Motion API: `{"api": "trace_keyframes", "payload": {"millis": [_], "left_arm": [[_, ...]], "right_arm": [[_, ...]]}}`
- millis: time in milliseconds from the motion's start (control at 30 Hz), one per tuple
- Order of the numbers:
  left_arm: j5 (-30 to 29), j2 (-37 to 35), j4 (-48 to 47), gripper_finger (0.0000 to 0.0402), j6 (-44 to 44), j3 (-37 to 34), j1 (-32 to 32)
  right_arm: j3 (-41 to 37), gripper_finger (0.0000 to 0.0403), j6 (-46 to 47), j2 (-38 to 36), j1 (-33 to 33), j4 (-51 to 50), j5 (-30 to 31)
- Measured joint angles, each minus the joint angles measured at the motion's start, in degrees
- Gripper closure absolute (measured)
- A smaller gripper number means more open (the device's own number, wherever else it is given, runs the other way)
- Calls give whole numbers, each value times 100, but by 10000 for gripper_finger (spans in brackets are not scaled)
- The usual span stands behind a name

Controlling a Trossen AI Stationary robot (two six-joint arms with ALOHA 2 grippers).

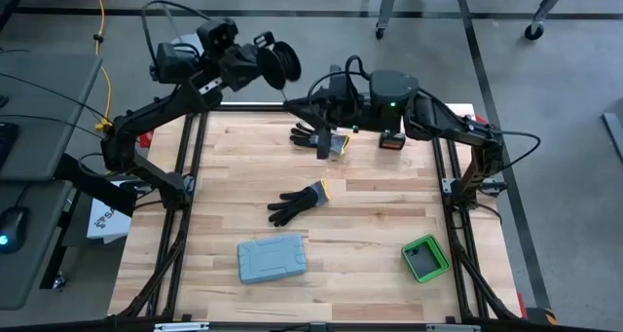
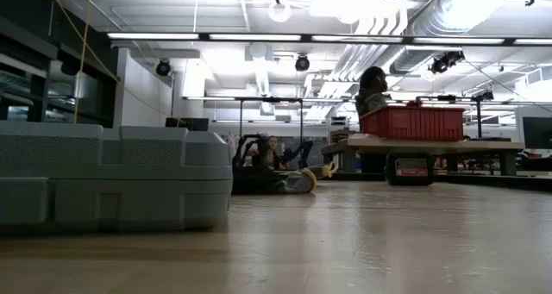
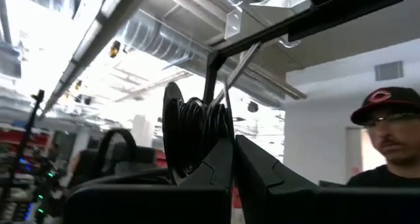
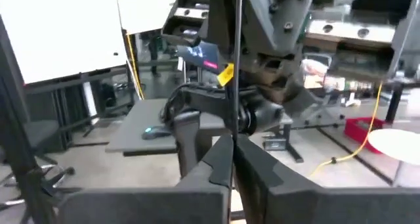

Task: Coil cords
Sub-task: Coil the black wire cable onto the black spool

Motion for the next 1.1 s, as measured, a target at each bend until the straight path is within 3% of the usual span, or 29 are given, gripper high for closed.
{"api": "trace_keyframes", "payload": {"millis": [567,733,1100], "left_arm": [[-246,-23,53,400,294,11,8],[-381,-22,64,400,407,11,6],[-435,-20,47,400,410,9,6]], "right_arm": [[-22,227,192,337,-106,-6,664],[-13,213,152,436,-107,82,1192],[-20,214,361,664,-241,149,1232]]}}
